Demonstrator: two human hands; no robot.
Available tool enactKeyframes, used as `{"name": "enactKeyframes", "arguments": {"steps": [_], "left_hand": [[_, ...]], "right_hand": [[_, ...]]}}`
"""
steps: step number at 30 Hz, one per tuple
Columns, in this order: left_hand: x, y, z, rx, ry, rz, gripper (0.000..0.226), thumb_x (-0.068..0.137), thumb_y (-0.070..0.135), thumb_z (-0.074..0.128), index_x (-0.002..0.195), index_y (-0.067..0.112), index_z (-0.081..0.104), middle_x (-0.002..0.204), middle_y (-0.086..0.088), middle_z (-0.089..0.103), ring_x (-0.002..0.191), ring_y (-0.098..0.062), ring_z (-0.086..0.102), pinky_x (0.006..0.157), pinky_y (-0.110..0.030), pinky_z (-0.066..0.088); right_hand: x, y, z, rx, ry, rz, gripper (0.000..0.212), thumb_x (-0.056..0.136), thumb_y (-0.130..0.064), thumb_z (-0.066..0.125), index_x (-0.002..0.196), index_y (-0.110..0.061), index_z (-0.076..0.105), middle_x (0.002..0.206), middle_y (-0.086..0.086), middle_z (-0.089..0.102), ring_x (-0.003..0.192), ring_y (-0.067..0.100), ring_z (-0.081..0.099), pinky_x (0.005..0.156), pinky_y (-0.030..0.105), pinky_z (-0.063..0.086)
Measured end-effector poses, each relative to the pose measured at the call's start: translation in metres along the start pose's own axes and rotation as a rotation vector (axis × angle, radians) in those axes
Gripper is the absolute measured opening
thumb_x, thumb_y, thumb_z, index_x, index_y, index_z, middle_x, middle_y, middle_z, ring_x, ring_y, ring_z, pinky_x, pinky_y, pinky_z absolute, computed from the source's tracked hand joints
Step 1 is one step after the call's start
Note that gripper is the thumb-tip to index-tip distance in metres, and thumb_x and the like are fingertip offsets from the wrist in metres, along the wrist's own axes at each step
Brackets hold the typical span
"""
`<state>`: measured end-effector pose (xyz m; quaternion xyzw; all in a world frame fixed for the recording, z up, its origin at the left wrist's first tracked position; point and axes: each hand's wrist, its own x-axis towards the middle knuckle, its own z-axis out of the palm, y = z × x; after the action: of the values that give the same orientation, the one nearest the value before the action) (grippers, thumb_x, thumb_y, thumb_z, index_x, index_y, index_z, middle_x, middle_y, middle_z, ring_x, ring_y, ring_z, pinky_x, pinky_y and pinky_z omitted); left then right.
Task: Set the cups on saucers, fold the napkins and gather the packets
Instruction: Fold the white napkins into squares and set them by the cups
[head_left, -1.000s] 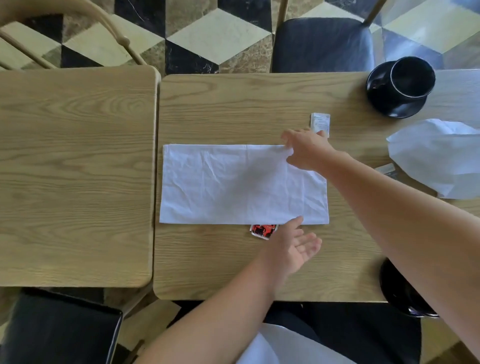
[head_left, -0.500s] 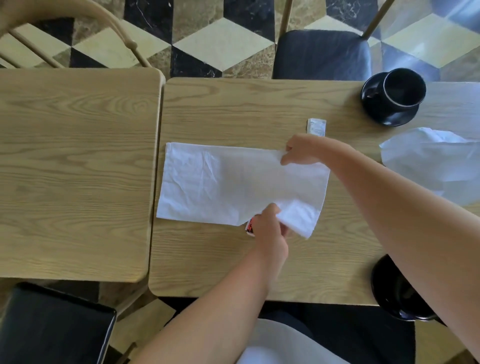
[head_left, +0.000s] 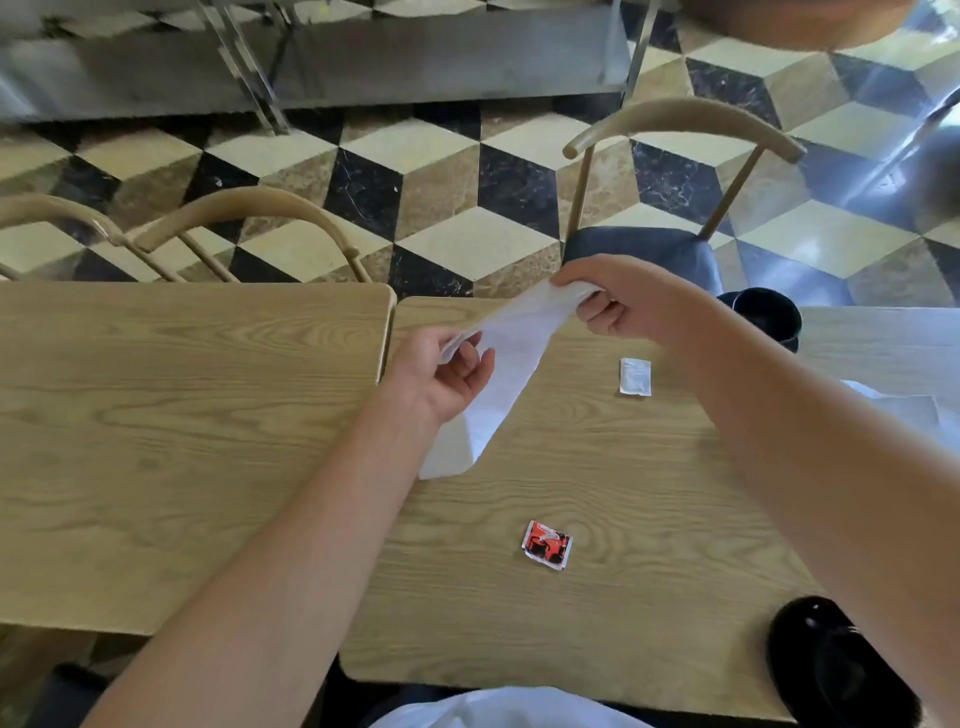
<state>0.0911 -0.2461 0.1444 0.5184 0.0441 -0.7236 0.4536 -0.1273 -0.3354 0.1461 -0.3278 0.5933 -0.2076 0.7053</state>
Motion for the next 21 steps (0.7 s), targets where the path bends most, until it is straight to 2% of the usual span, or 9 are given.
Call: {"name": "enactKeyframes", "arguments": {"steps": [3,7,10,12,15,21], "left_hand": [[-0.007,0.033,0.026,0.042,-0.068,0.099,0.036,0.094,-0.001,0.049,0.061,0.0,0.064,0.051,-0.002,0.056,0.034,-0.006,0.049,0.048,-0.023,0.054],[-0.021,0.065,0.056,0.111,-0.127,0.239,0.022,0.092,0.002,0.051,0.073,0.003,0.061,0.045,0.002,0.058,0.038,-0.007,0.045,0.05,-0.023,0.05],[-0.026,0.078,0.067,0.114,-0.174,0.297,0.028,0.092,0.0,0.05,0.067,0.003,0.062,0.052,0.0,0.062,0.041,-0.008,0.046,0.051,-0.024,0.051],[-0.028,0.084,0.069,0.125,-0.179,0.306,0.029,0.091,0.0,0.05,0.065,0.002,0.062,0.051,-0.001,0.061,0.041,-0.008,0.047,0.05,-0.025,0.051],[-0.028,0.091,0.068,0.114,-0.135,0.301,0.025,0.094,0.002,0.048,0.071,0.003,0.059,0.047,0.0,0.056,0.038,-0.009,0.046,0.048,-0.023,0.05],[-0.025,0.092,0.061,0.118,-0.061,0.257,0.026,0.102,0.024,0.059,0.082,0.007,0.058,0.05,0.001,0.056,0.036,-0.007,0.042,0.042,-0.02,0.046]], "right_hand": [[-0.014,-0.03,0.009,0.127,0.062,-0.09,0.023,0.093,-0.017,0.062,0.074,-0.017,0.049,0.053,-0.005,0.036,0.04,0.005,0.027,0.033,0.015,0.017],[-0.027,-0.057,0.022,0.183,0.093,-0.223,0.027,0.096,-0.013,0.052,0.07,-0.018,0.046,0.058,-0.004,0.035,0.043,0.005,0.027,0.037,0.015,0.016],[-0.037,-0.064,0.028,0.245,0.111,-0.279,0.024,0.094,-0.01,0.053,0.07,-0.016,0.05,0.061,-0.003,0.036,0.048,0.006,0.029,0.042,0.015,0.018],[-0.042,-0.066,0.027,0.288,0.111,-0.278,0.017,0.094,-0.012,0.057,0.079,-0.015,0.051,0.063,-0.002,0.038,0.049,0.006,0.032,0.043,0.015,0.02],[-0.047,-0.068,0.023,0.311,0.128,-0.279,0.021,0.096,-0.019,0.062,0.08,-0.018,0.048,0.059,-0.004,0.039,0.046,0.004,0.034,0.042,0.014,0.022],[-0.06,-0.061,0.013,0.386,0.173,-0.25,0.023,0.094,-0.033,0.07,0.087,-0.02,0.052,0.057,-0.006,0.046,0.045,0.004,0.038,0.039,0.014,0.029]]}}
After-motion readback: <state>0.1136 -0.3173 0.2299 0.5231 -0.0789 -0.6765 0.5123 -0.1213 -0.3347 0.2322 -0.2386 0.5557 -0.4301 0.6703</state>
